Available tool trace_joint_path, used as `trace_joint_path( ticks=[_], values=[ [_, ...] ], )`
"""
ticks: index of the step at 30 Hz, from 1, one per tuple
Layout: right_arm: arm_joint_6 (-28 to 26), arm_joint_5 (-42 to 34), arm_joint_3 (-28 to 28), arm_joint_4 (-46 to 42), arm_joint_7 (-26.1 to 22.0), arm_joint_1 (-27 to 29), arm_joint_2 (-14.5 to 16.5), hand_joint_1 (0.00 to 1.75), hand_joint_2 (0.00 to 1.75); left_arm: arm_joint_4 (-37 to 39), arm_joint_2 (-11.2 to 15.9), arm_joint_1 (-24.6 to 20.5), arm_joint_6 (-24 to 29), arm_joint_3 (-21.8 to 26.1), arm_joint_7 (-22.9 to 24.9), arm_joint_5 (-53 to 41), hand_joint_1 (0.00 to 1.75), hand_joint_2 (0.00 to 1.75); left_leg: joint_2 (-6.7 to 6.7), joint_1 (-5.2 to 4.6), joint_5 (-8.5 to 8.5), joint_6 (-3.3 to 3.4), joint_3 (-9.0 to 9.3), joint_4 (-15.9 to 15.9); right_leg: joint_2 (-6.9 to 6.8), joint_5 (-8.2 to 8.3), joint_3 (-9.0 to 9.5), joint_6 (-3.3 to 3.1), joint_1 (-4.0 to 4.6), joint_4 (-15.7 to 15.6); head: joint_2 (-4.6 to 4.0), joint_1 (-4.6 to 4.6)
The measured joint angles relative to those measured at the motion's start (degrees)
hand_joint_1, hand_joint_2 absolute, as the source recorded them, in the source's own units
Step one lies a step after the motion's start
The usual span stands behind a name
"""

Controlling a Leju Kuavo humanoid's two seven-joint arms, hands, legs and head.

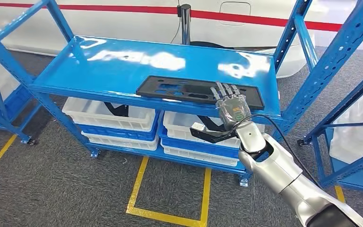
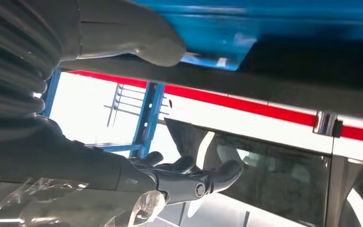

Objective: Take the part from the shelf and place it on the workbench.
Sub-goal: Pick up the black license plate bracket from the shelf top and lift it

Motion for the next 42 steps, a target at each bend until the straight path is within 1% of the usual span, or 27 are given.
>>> trace_joint_path(
  ticks=[1, 2, 4, 5, 6, 7, 10, 12, 13, 15, 16, 17, 18, 19, 20, 21, 22, 23, 25, 26, 27, 29, 30, 31, 34, 38, 42],
  values=[
    [0.04, 0.01, -0.03, -0.11, 0.01, 0.07, -0.04, 0.0, 1.75, 0.04, 0.11, 0.01, 0.02, 0.0, 0.01, 0.02, 0.0, 0.0, 0.04, -0.12, 0.05, 0.43, 1.0, -1.61, -0.15, -0.08, 0.34, 0.51, -0.11, -0.38, 0.0, 0.02],
    [0.09, 0.01, -0.07, -0.25, 0.01, 0.17, -0.11, 0.0, 1.75, 0.08, 0.17, -0.02, 0.06, 0.0, 0.01, 0.04, 0.0, 0.0, 0.03, -0.22, -0.1, 0.89, 2.46, -3.34, -0.27, -1.36, -1.05, 1.12, -0.16, 2.53, 0.0, 0.04],
    [0.12, 0.02, -0.13, -0.51, 0.0, 0.48, -0.31, 0.0, 1.75, 0.1, -0.01, 0.06, 0.04, 0.0, -0.01, 0.08, 0.0, 0.0, -0.13, 0.26, -1.21, 0.87, 5.97, -5.05, -0.41, 0.99, -3.19, 1.67, 0.07, 3.53, 0.01, 0.08],
    [0.15, 0.02, -0.13, -0.57, 0.01, 0.58, -0.38, 0.0, 1.75, 0.11, -0.1, 0.06, 0.02, 0.01, -0.02, 0.1, 0.0, 0.0, -0.2, 0.15, -2.32, 0.6, 6.99, -4.86, -0.42, 2.18, -4.08, 1.67, 0.19, 3.37, -0.01, 0.09],
    [0.17, 0.01, -0.13, -0.63, 0.04, 0.64, -0.41, 0.0, 1.75, 0.11, -0.17, 0.08, -0.02, 0.01, -0.02, 0.1, 0.0, 0.0, -0.23, 0.04, -3.36, 0.21, 7.5, -4.33, -0.42, 4.57, -3.27, 1.46, 0.28, -0.08, -0.01, 0.08],
    [0.22, 0.05, -0.13, -0.69, 0.16, 0.59, -0.41, 0.0, 1.75, 0.11, -0.19, 0.0, -0.02, 0.01, -0.02, 0.11, 0.0, 0.0, -0.2, -0.06, -3.82, -0.06, 7.55, -4.07, -0.41, 4.86, -2.53, 1.15, 0.4, -1.68, -0.01, 0.07],
    [0.32, 0.32, -0.19, -0.8, 1.18, 0.47, -0.42, 0.0, 1.75, 0.11, -0.19, -0.07, 0.0, 0.01, -0.02, 0.11, 0.0, 0.0, -0.1, 0.0, -4.67, -0.77, 7.47, -3.74, -0.23, 4.19, -2.33, 0.22, 0.55, -2.01, 0.0, 0.06],
    [0.31, 0.43, -0.33, -0.86, 1.89, 0.34, -0.4, 0.0, 1.75, 0.11, -0.18, -0.08, 0.05, 0.01, -0.01, 0.11, 0.0, 0.0, -0.03, 0.27, -6.37, -1.53, 6.13, -0.85, -0.19, 3.91, -2.04, -0.35, 0.27, -2.15, 0.0, 0.05],
    [0.3, 0.46, -0.39, -0.88, 2.23, 0.32, -0.38, 0.0, 1.75, 0.11, -0.17, -0.1, 0.08, 0.01, 0.01, 0.11, 0.0, 0.0, -0.02, 0.54, -7.88, -1.97, 4.28, 2.63, -0.2, 3.74, -1.87, -0.57, 0.15, -2.17, 0.0, 0.05],
    [0.28, 0.52, -0.46, -0.88, 3.41, 0.49, -0.36, 0.0, 1.75, 0.11, -0.19, -0.03, 0.13, 0.01, 0.04, 0.16, 0.0, 0.0, 0.0, 1.15, -10.66, -2.72, -0.71, 11.2, -0.19, 3.36, -1.64, -0.76, 0.1, -2.16, 0.01, 0.05],
    [0.28, 0.53, -0.57, -0.88, 4.4, 0.71, -0.36, 0.0, 1.75, 0.11, -0.19, 0.08, 0.17, 0.01, 0.07, 0.23, 0.0, 0.0, 0.0, 1.43, -10.99, -2.98, -2.8, 14.14, -0.16, 3.14, -1.45, -0.73, 0.09, -2.15, 0.01, 0.05],
    [0.29, 0.53, -0.74, -0.87, 5.54, 0.97, -0.36, 0.0, 1.75, 0.11, -0.2, 0.19, 0.27, 0.01, 0.1, 0.34, 0.0, 0.0, 0.01, 1.66, -10.15, -3.16, -3.83, 14.79, -0.13, 2.9, -1.18, -0.62, 0.06, -2.15, 0.01, 0.04],
    [0.29, 0.5, -0.98, -0.85, 6.79, 1.18, -0.36, 0.0, 1.75, 0.11, -0.2, 0.27, 0.37, 0.01, 0.14, 0.49, 0.0, 0.0, 0.02, 1.84, -8.25, -3.28, -3.79, 13.18, -0.09, 2.65, -0.82, -0.48, 0.01, -2.14, 0.01, 0.04],
    [0.3, 0.33, -1.33, -0.8, 8.05, 1.31, -0.34, 0.1, 1.75, 0.11, -0.2, 0.31, 0.46, 0.01, 0.15, 0.68, 0.0, 0.0, 0.02, 1.96, -5.5, -3.3, -2.63, 9.34, -0.06, 2.37, -0.37, -0.28, -0.06, -2.15, 0.01, 0.04],
    [0.31, 0.03, -1.74, -0.72, 9.12, 1.35, -0.33, 0.54, 1.75, 0.11, -0.19, 0.32, 0.52, 0.02, 0.13, 0.87, 0.0, 0.0, 0.01, 2.0, -2.9, -3.23, -1.07, 4.82, -0.04, 2.09, 0.03, -0.04, -0.09, -2.16, 0.0, 0.04],
    [0.36, -0.46, -2.2, -0.61, 10.05, 1.34, -0.31, 0.98, 1.75, 0.11, -0.19, 0.33, 0.5, 0.03, 0.08, 1.07, 0.0, 0.0, -0.02, 1.89, -1.11, -3.08, 0.42, 0.93, 0.01, 1.84, 0.27, 0.23, -0.05, -2.15, -0.01, 0.05],
    [0.45, -1.16, -2.68, -0.46, 10.74, 1.35, -0.28, 1.41, 1.75, 0.11, -0.19, 0.34, 0.46, 0.05, -0.03, 1.21, 0.0, 0.0, -0.05, 1.75, -0.16, -2.85, 1.39, -1.57, 0.05, 1.64, 0.38, 0.52, 0.0, -2.14, -0.01, 0.05],
    [0.59, -1.85, -3.13, -0.3, 11.15, 1.38, -0.28, 1.75, 1.75, 0.11, -0.19, 0.38, 0.4, 0.07, -0.16, 1.29, 0.0, 0.0, -0.08, 1.54, -0.17, -2.57, 1.75, -2.47, 0.08, 1.51, 0.37, 0.81, 0.07, -2.15, -0.01, 0.05],
    [0.84, -3.05, -4.01, 0.02, 11.55, 1.49, -0.3, 1.75, 1.75, 0.11, -0.22, 0.43, 0.32, 0.11, -0.37, 1.32, 0.0, 0.0, -0.09, 1.34, -0.42, -1.77, 1.94, -2.55, 0.07, 1.21, 0.38, 1.52, -0.04, -2.01, 0.01, 0.05],
    [0.9, -3.41, -4.44, 0.15, 11.62, 1.58, -0.32, 1.75, 1.75, 0.11, -0.25, 0.43, 0.29, 0.12, -0.41, 1.28, 0.0, 0.0, -0.13, 1.26, -0.46, -1.54, 2.09, -2.64, -0.01, 1.29, 0.43, 1.48, -0.03, -1.86, 0.0, 0.07],
    [0.92, -3.67, -4.82, 0.26, 11.68, 1.63, -0.33, 1.75, 1.75, 0.11, -0.27, 0.4, 0.27, 0.13, -0.44, 1.23, 0.0, 0.0, -0.18, 1.19, -0.45, -1.4, 2.27, -2.74, -0.11, 1.14, 0.56, 0.84, -0.02, -1.72, 0.0, 0.08],
    [0.95, -4.06, -5.36, 0.46, 11.88, 1.73, -0.36, 1.75, 1.75, 0.11, -0.33, 0.26, 0.23, 0.15, -0.47, 1.14, 0.0, 0.0, -0.34, 0.93, -0.51, -1.49, 2.44, -2.74, -0.27, 1.11, 0.84, -1.01, 0.11, -1.79, -0.01, 0.09],
    [0.95, -4.19, -5.55, 0.56, 11.96, 1.77, -0.36, 1.75, 1.75, 0.11, -0.34, 0.2, 0.22, 0.16, -0.48, 1.13, 0.0, 0.0, -0.38, 0.84, -0.54, -1.44, 2.43, -2.71, -0.31, 0.91, 0.99, -1.61, 0.1, -1.97, 0.0, 0.09],
    [0.95, -4.31, -5.74, 0.67, 12.05, 1.8, -0.36, 1.75, 1.75, 0.11, -0.35, 0.16, 0.22, 0.16, -0.48, 1.11, 0.0, 0.0, -0.39, 0.79, -0.58, -1.38, 2.41, -2.69, -0.33, 0.99, 1.05, -1.64, 0.08, -2.13, 0.0, 0.09],
    [0.92, -4.41, -6.25, 0.83, 12.17, 1.83, -0.37, 1.75, 1.75, 0.11, -0.35, 0.12, 0.22, 0.16, -0.47, 1.07, 0.0, 0.0, -0.37, 0.74, -0.69, -1.21, 2.38, -2.65, -0.36, 1.11, 1.15, -1.05, 0.05, -2.46, 0.01, 0.09],
    [0.82, -4.51, -6.87, 0.86, 12.23, 1.77, -0.38, 1.75, 1.75, 0.11, -0.36, 0.03, 0.22, 0.16, -0.4, 1.01, 0.0, 0.0, -0.35, 0.74, -0.8, -1.05, 2.38, -2.5, -0.37, 1.01, 1.38, 1.56, -0.1, -2.77, 0.01, 0.09],
    [0.81, -4.8, -7.02, 0.86, 12.26, 1.63, -0.38, 1.75, 1.75, 0.11, -0.36, 0.02, 0.23, 0.19, -0.43, 1.08, 0.0, 0.0, -0.34, 0.87, -0.79, -1.07, 2.46, -2.53, -0.38, 1.0, 1.41, 1.73, 0.12, -2.76, 0.01, 0.09]
  ],
)
